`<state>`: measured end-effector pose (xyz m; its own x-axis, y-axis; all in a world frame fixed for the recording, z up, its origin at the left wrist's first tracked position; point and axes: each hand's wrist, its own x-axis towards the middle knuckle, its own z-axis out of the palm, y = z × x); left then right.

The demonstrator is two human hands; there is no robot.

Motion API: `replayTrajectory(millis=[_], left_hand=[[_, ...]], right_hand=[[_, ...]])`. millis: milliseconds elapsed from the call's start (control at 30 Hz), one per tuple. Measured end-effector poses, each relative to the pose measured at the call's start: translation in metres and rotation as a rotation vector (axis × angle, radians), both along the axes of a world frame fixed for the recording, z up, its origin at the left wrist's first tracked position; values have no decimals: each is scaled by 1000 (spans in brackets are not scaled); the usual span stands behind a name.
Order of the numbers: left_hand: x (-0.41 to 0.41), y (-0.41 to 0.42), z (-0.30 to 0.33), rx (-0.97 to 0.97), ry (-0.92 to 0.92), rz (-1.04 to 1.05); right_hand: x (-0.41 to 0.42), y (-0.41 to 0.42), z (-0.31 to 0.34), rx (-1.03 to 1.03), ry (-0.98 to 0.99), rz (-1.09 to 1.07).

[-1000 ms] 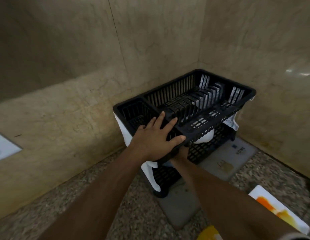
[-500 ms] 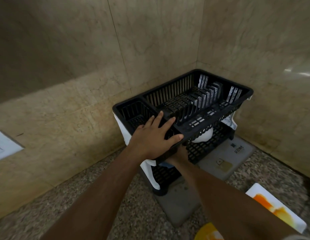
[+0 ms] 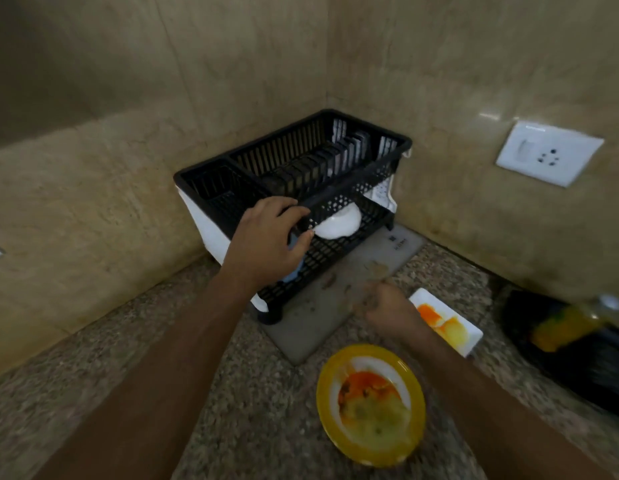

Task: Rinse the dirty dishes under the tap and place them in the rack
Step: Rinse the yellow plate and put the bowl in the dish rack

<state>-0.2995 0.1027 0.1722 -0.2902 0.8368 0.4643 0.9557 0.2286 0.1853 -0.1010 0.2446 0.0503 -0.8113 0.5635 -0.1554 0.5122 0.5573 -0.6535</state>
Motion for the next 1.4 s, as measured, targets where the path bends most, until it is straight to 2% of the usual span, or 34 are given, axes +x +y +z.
replayTrajectory(millis=[100, 200, 300, 367, 467, 667, 767, 867, 1000, 1200, 1267, 1367, 1400], left_hand=[[42, -14, -32, 0, -181, -33], [76, -32, -75, -229, -427, 117], [104, -52, -115, -513, -496, 279], [115, -62, -144, -620, -620, 291], [125, -69, -169, -751, -783, 185], [144, -59, -167, -670, -765, 145], [174, -44, -152, -543, -820, 68], [222, -19, -142, -475, -784, -5], [305, 15, -140, -490, -1083, -134], [452, 85, -132, -471, -1207, -318], [495, 102, -130, -452, -1288, -380], [547, 127, -129, -448, -1393, -429], [561, 133, -128, -466, -1405, -440]], right_hand=[[57, -12, -6, -44, -30, -159], [101, -23, -15, -19, -104, -256], [127, -34, -34, -31, -177, -269], [135, -40, -47, -34, -217, -244], [137, -53, -54, -76, -205, -206], [162, -58, -60, -179, 25, -326], [199, -56, -51, -288, 135, -440], [262, -48, -45, -321, 220, -529], [357, -38, -26, -322, 291, -694], [514, -24, 3, -414, 390, -913], [561, -14, 16, -280, 433, -1076], [628, 8, 41, 158, 447, -1435], [645, 18, 48, 242, 442, -1476]])
